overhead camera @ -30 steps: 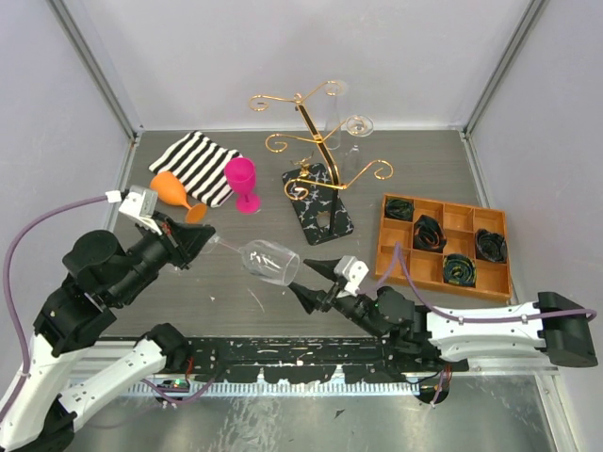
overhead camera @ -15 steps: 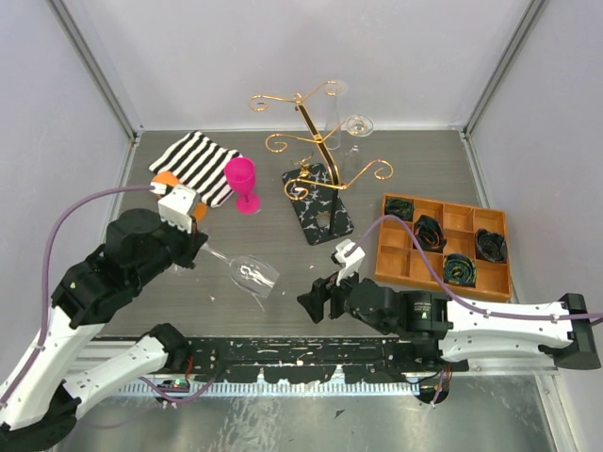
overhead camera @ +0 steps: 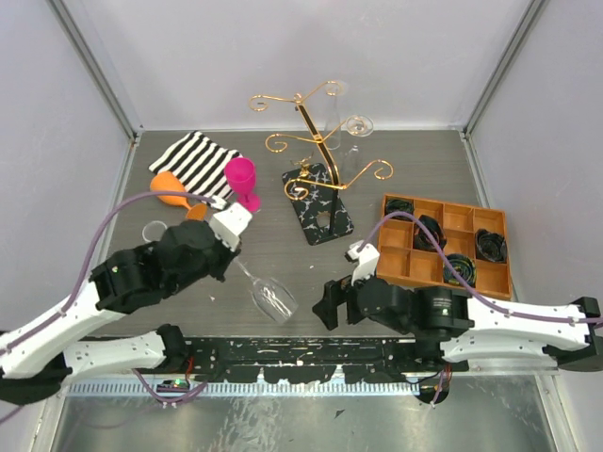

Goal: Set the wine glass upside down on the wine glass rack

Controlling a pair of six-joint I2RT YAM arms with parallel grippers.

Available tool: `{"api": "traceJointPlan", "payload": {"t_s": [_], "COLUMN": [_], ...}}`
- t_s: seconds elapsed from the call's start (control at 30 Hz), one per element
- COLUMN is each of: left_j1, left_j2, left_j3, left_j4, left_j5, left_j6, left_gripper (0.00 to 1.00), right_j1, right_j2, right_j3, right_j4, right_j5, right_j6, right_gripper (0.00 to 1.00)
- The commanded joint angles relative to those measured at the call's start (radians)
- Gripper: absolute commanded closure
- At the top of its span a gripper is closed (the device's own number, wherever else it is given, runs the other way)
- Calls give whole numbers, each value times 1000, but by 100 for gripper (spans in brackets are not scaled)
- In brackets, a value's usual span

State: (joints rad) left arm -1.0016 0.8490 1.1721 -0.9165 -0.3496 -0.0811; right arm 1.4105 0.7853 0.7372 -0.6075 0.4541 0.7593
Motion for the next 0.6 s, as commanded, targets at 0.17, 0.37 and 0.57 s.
{"api": "traceJointPlan", "payload": {"t_s": [0.17,0.37,0.57], "left_j1": [-346,-458,-490], "left_j2": [109,196,227], "left_j3": [-23,-1,21], "left_j4": [231,295,321], "left_j5": [-262,-280,-204], "left_j6": [21,84,101], "left_gripper": [100,100,100], "right_j1": [-1,-1,-1], "right_j2": [-185,-130,-34], "right_j3": [7,5,-3], "right_j4": [155,286,407], "right_j5": [-34,-104,-228], "right_j6": [-82,-110,-124], "right_gripper": [14,32,43]}}
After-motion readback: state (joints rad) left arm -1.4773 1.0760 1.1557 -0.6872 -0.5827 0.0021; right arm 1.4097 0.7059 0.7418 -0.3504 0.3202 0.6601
